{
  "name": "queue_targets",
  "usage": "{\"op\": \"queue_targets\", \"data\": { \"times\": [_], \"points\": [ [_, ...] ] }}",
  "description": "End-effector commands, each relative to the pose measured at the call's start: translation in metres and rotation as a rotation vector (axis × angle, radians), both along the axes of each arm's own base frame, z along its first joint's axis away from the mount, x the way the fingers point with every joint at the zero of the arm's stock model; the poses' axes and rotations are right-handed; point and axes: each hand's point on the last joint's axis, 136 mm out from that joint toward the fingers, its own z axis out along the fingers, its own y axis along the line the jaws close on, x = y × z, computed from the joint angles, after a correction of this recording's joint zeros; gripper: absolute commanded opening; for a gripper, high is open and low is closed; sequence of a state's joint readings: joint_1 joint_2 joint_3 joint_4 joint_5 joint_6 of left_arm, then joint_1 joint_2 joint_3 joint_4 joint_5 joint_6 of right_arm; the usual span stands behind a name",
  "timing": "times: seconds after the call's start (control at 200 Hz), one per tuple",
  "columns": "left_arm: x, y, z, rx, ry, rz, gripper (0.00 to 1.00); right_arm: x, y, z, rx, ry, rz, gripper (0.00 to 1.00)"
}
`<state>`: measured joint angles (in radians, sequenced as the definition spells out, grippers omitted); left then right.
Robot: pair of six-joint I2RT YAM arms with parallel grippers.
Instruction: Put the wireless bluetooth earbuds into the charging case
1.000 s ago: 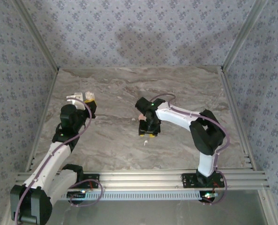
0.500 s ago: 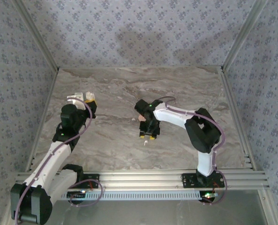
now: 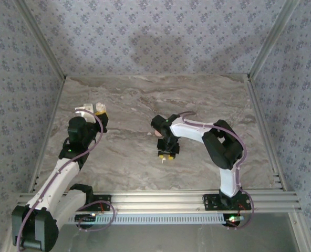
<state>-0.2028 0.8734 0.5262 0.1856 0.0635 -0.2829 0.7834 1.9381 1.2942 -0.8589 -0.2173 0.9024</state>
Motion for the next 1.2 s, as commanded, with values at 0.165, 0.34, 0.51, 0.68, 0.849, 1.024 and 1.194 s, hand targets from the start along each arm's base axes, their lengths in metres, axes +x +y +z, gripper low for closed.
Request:
{"op": "queue_targets", "data": {
  "times": [0.165, 0.34, 0.51, 0.68, 0.849, 1.024, 1.194],
  "points": [
    [0.0, -0.001, 0.012, -0.017, -0.038, -0.009, 0.14, -0.007, 0.003, -0.009, -0.007, 0.027, -0.014, 0.29],
    [0.0, -0.001, 0.012, -0.017, -0.038, -0.008, 0.14, -0.013, 0.005, -0.009, -0.006, 0.041, -0.015, 0.32],
    [0.0, -0.001, 0.011, -0.018, -0.036, -0.008, 0.14, -0.017, 0.004, -0.006, -0.011, 0.044, -0.021, 0.32],
    [0.0, -0.001, 0.01, -0.016, -0.034, -0.008, 0.14, -0.018, 0.008, -0.004, 0.003, 0.037, -0.021, 0.28],
    [-0.001, 0.0, 0.011, -0.015, -0.036, -0.008, 0.14, -0.016, 0.011, -0.003, 0.009, 0.033, -0.02, 0.27],
    [-0.002, -0.001, 0.009, -0.016, -0.031, -0.01, 0.14, -0.014, 0.01, 0.003, 0.005, 0.005, -0.018, 0.24],
    [-0.002, -0.009, 0.005, -0.026, -0.031, -0.057, 0.14, -0.005, 0.009, 0.014, 0.018, -0.063, -0.014, 0.23]
  ]
}}
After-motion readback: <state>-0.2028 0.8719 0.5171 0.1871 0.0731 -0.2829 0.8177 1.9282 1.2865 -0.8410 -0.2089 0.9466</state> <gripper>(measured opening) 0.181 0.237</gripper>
